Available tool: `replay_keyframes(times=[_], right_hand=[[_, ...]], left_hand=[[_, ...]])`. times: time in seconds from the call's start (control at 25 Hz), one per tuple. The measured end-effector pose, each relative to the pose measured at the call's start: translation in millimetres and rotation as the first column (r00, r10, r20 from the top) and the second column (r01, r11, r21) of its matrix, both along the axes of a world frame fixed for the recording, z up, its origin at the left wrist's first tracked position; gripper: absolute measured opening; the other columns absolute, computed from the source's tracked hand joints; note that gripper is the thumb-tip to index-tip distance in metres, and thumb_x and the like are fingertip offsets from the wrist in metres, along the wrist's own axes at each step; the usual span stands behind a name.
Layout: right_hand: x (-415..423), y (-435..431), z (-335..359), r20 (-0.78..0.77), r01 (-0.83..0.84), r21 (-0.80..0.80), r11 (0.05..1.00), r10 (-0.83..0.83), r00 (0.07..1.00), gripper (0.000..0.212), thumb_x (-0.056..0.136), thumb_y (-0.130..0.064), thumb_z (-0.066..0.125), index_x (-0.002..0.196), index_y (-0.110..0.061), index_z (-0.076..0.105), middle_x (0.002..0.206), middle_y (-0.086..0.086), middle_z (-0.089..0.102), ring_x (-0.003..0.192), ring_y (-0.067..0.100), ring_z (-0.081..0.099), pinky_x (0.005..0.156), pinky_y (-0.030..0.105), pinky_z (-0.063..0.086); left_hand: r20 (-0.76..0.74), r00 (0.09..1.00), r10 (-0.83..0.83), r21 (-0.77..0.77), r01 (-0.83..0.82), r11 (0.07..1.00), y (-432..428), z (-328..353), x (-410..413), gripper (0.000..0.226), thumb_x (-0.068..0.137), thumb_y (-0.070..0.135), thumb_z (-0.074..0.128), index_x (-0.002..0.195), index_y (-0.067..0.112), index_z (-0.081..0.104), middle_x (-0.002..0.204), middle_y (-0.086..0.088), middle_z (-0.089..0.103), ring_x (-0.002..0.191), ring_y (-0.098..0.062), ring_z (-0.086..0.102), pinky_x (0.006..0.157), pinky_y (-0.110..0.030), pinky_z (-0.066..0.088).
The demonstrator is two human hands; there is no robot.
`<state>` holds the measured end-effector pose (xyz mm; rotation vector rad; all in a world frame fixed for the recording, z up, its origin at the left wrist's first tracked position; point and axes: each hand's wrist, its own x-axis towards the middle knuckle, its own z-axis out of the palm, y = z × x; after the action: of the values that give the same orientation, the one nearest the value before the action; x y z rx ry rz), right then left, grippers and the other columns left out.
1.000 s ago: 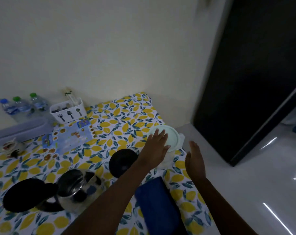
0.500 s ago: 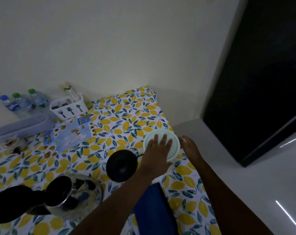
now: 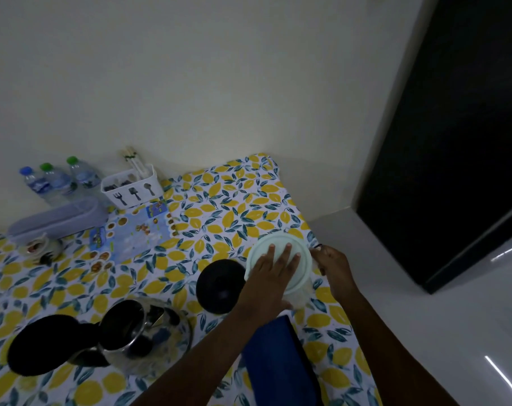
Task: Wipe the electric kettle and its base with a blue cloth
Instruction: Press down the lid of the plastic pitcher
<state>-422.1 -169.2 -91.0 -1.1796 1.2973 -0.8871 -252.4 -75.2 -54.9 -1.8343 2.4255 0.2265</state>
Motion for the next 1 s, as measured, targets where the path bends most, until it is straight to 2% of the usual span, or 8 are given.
replay_keyframes(times=[0.08, 0.16, 0.28, 0.56, 0.68, 0.76, 0.88, 1.0], right_hand=[[16.5, 7.7, 10.0, 0.016, -0.036, -0.044, 0.998, 0.036, 0.999, 0.046, 0.085, -0.023, 0.069, 0.057, -0.015, 0.033, 0.054, 0.007, 0.027, 0.049, 0.014, 0.032, 0.049, 0.024, 0.029], [35.4, 16.6, 23.2, 0.031, -0.066, -0.08, 0.995, 0.068, 0.997, 0.05, 0.084, -0.022, 0.069, 0.054, -0.019, 0.029, 0.047, -0.005, 0.027, 0.043, 0.008, 0.031, 0.044, 0.02, 0.03], [65.2, 27.6, 43.2, 0.02, -0.114, -0.112, 0.987, 0.117, 0.993, 0.053, 0.083, -0.022, 0.069, 0.051, -0.025, 0.027, 0.043, -0.011, 0.026, 0.04, 0.005, 0.029, 0.04, 0.018, 0.028], [153.9, 67.3, 108.1, -0.081, -0.279, -0.281, 0.918, 0.267, 0.96, 0.056, 0.082, -0.026, 0.071, 0.048, -0.026, 0.026, 0.039, -0.01, 0.026, 0.037, 0.005, 0.027, 0.038, 0.017, 0.027], [181.0, 81.0, 135.1, -0.17, -0.364, -0.354, 0.862, 0.324, 0.931, 0.055, 0.082, -0.022, 0.071, 0.049, -0.024, 0.027, 0.042, -0.011, 0.027, 0.036, 0.002, 0.027, 0.039, 0.015, 0.027], [200.3, 92.0, 149.8, -0.249, -0.421, -0.372, 0.827, 0.348, 0.904, 0.053, 0.081, -0.02, 0.071, 0.048, -0.022, 0.03, 0.047, -0.005, 0.03, 0.037, 0.002, 0.03, 0.042, 0.019, 0.03], [225.1, 104.0, 167.1, -0.406, -0.502, -0.362, 0.785, 0.352, 0.843, 0.048, 0.078, -0.02, 0.069, 0.048, -0.02, 0.032, 0.051, 0.0, 0.03, 0.051, 0.016, 0.034, 0.055, 0.03, 0.027], [238.5, 108.9, 178.2, -0.541, -0.576, -0.36, 0.734, 0.339, 0.77, 0.048, 0.076, -0.019, 0.068, 0.046, -0.02, 0.03, 0.05, 0.0, 0.029, 0.05, 0.018, 0.032, 0.055, 0.032, 0.026]], left_hand=[[-0.032, 0.997, 0.066, -0.012, -0.067, 0.998, 17.6, 4.8, 8.8, 0.107, 0.084, 0.05, 0.064, 0.15, 0.022, -0.016, 0.162, -0.007, -0.015, 0.149, -0.037, -0.011, 0.121, -0.056, 0.01], [-0.069, 0.989, 0.132, -0.06, -0.136, 0.989, 34.9, 14.4, 19.9, 0.103, 0.087, 0.048, 0.061, 0.149, 0.023, -0.017, 0.162, -0.006, -0.015, 0.149, -0.035, -0.012, 0.121, -0.055, 0.012], [-0.154, 0.965, 0.211, -0.103, -0.228, 0.968, 59.6, 34.6, 41.3, 0.103, 0.087, 0.046, 0.061, 0.148, 0.024, -0.019, 0.162, -0.004, -0.016, 0.149, -0.031, -0.014, 0.122, -0.051, 0.007], [-0.273, 0.886, 0.375, -0.166, -0.427, 0.889, 122.7, 81.3, 99.0, 0.108, 0.084, 0.041, 0.069, 0.15, 0.021, -0.014, 0.162, -0.007, -0.016, 0.148, -0.033, -0.017, 0.122, -0.052, 0.005], [-0.319, 0.844, 0.431, -0.151, -0.494, 0.856, 138.4, 90.0, 114.8, 0.112, 0.082, 0.037, 0.072, 0.15, 0.019, -0.015, 0.161, -0.009, -0.018, 0.147, -0.036, -0.017, 0.12, -0.052, 0.003], [-0.364, 0.8, 0.476, -0.136, -0.552, 0.823, 149.2, 90.0, 122.2, 0.11, 0.085, 0.032, 0.07, 0.148, 0.016, -0.019, 0.161, -0.01, -0.02, 0.147, -0.039, -0.017, 0.12, -0.053, 0.004], [-0.476, 0.72, 0.504, -0.103, -0.615, 0.781, 160.9, 86.1, 129.7, 0.108, 0.087, 0.029, 0.068, 0.147, 0.015, -0.021, 0.16, -0.011, -0.022, 0.146, -0.041, -0.018, 0.12, -0.054, 0.004], [-0.55, 0.669, 0.5, -0.091, -0.643, 0.76, 166.3, 83.9, 133.2, 0.107, 0.087, 0.026, 0.069, 0.148, 0.013, -0.017, 0.16, -0.012, -0.02, 0.145, -0.042, -0.017, 0.12, -0.053, 0.004]])
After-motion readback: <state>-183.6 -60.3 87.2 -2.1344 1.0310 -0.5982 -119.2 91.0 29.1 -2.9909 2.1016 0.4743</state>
